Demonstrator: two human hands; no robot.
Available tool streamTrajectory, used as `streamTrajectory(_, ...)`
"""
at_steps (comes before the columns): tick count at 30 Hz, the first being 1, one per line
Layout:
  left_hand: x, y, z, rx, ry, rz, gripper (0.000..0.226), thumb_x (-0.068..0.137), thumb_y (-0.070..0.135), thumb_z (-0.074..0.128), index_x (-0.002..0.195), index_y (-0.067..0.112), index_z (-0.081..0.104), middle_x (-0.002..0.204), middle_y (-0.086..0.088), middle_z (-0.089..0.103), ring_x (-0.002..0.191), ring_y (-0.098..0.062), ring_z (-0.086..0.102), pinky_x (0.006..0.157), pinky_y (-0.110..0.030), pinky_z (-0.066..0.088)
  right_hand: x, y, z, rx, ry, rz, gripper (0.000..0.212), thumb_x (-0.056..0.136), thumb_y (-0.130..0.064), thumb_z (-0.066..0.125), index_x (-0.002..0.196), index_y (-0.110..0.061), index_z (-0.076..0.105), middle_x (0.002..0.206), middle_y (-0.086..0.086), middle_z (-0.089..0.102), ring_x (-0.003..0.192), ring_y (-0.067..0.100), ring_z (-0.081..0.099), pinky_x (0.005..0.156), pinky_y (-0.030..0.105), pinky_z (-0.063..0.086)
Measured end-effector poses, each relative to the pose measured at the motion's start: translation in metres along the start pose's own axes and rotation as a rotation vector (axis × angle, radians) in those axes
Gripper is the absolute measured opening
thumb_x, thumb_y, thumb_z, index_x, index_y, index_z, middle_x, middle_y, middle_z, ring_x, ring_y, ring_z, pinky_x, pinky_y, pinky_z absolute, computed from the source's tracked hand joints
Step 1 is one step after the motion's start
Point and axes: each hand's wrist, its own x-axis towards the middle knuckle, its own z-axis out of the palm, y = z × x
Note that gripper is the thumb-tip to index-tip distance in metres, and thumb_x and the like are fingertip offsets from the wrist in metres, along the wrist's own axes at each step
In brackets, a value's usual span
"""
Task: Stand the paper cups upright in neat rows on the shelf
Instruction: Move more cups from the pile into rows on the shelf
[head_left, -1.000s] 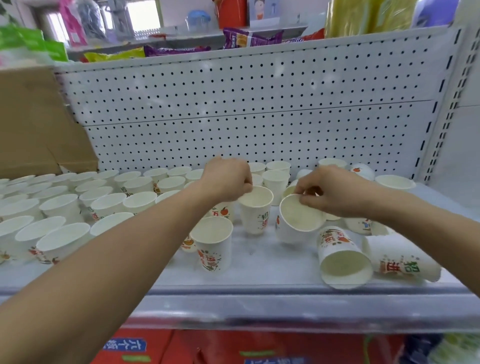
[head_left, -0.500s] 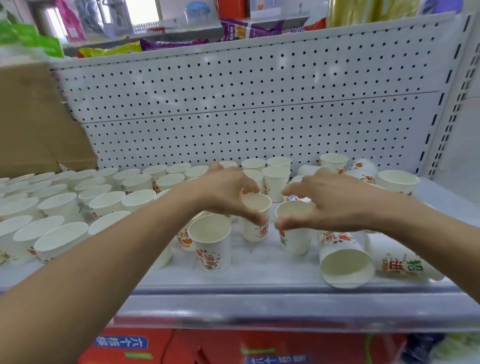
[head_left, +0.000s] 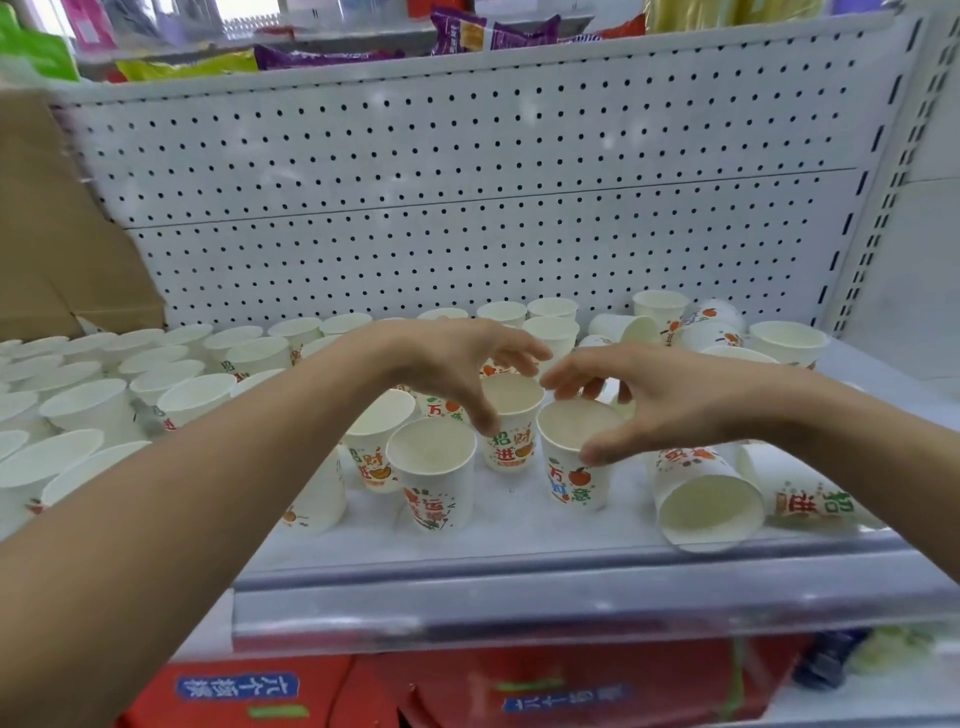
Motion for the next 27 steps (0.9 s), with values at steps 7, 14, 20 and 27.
streamTrajectory(7,-0.045,0.027,0.024,-0.029,0.6,0.16,0.06,0.08,0.049,0.068,0.135,0.043,0.044,0.126,0.032,0.048,0.116,0.015,0.042,0.087,-0.005,0.034,-0.034,0.003,-0.007,0.142,0.391,0.005,0.057,0.071,-0.066,0.058,0.123,-0.042,0.056,0.109,-0.03,0.059,0.103,-0.013,0.052,0.088,0.022,0.043)
streamTrajectory(14,-0.034,0.088,0.1,0.059,0.553,0.511,0.067,0.079,0.003,0.066,0.139,0.024,0.047,0.144,0.01,0.046,0.129,-0.007,0.041,0.107,-0.02,0.03,-0.11,0.041,-0.008,0.197,0.551,0.101,0.031,0.078,-0.049,0.061,0.108,-0.042,0.064,0.108,-0.028,0.064,0.102,-0.008,0.057,0.091,0.025,0.043)
streamTrajectory(20,-0.002,0.107,0.101,0.499,0.444,0.6,0.084,0.066,-0.01,0.055,0.142,0.023,0.044,0.147,0.003,0.044,0.13,-0.019,0.043,0.102,-0.036,0.039,-0.135,0.068,-0.006,-0.141,0.274,0.216,0.058,0.07,-0.06,0.062,0.125,-0.043,0.051,0.126,-0.022,0.053,0.114,-0.003,0.047,0.102,0.029,0.038)
streamTrajectory(27,0.023,0.124,0.099,0.65,0.398,0.561,0.079,0.071,-0.008,0.059,0.138,0.03,0.045,0.136,0.008,0.052,0.113,-0.018,0.055,0.083,-0.038,0.049,-0.135,0.099,-0.016,-0.23,0.141,0.19,0.057,0.078,-0.05,0.063,0.13,-0.048,0.039,0.134,-0.022,0.044,0.12,0.006,0.042,0.102,0.034,0.037)
